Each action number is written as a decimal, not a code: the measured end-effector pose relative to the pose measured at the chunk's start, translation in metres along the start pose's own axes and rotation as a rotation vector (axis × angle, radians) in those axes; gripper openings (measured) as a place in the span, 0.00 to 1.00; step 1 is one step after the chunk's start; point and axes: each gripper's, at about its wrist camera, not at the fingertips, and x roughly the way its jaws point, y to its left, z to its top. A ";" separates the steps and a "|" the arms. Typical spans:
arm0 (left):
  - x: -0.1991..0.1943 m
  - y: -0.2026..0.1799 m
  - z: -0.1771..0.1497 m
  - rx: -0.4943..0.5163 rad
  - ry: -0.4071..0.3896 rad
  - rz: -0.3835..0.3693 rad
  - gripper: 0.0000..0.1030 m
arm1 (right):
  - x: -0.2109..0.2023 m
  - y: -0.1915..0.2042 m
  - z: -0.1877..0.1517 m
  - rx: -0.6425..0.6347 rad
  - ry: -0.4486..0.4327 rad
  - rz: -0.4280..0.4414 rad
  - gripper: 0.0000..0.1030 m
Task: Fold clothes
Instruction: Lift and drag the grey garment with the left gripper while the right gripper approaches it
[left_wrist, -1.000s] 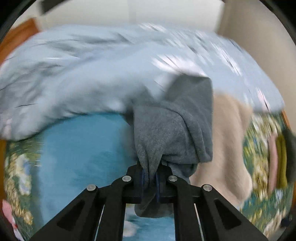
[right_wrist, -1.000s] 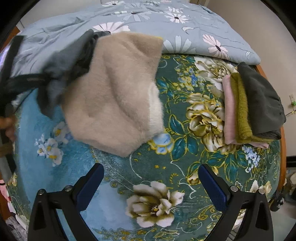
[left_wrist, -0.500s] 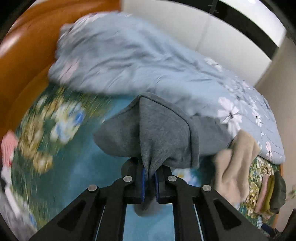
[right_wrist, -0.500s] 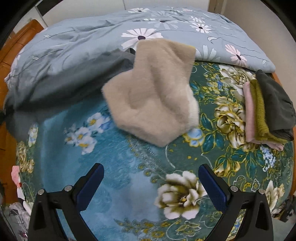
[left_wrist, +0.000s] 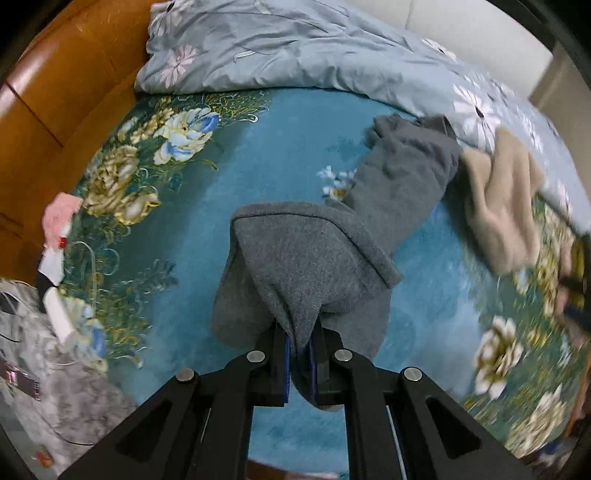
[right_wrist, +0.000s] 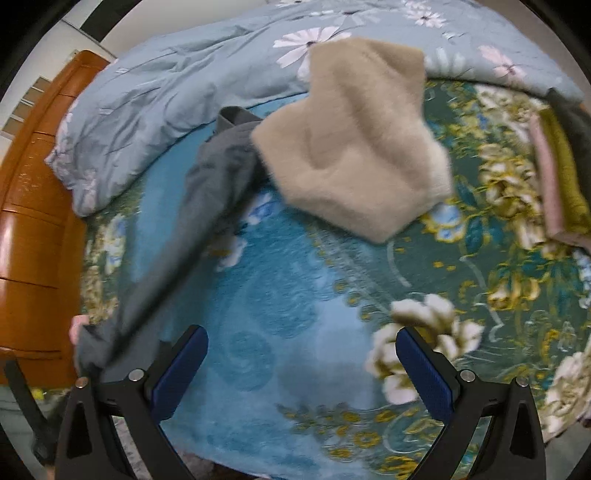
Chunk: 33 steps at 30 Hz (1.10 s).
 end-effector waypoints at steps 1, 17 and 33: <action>-0.002 0.000 -0.006 -0.001 0.001 0.009 0.08 | 0.004 0.002 0.002 -0.003 0.010 0.021 1.00; 0.034 0.065 -0.012 -0.052 0.068 -0.094 0.08 | 0.054 0.114 0.065 0.030 0.068 0.048 0.96; 0.097 0.122 0.037 0.100 0.066 -0.173 0.08 | 0.212 0.195 0.158 0.286 0.115 -0.057 0.92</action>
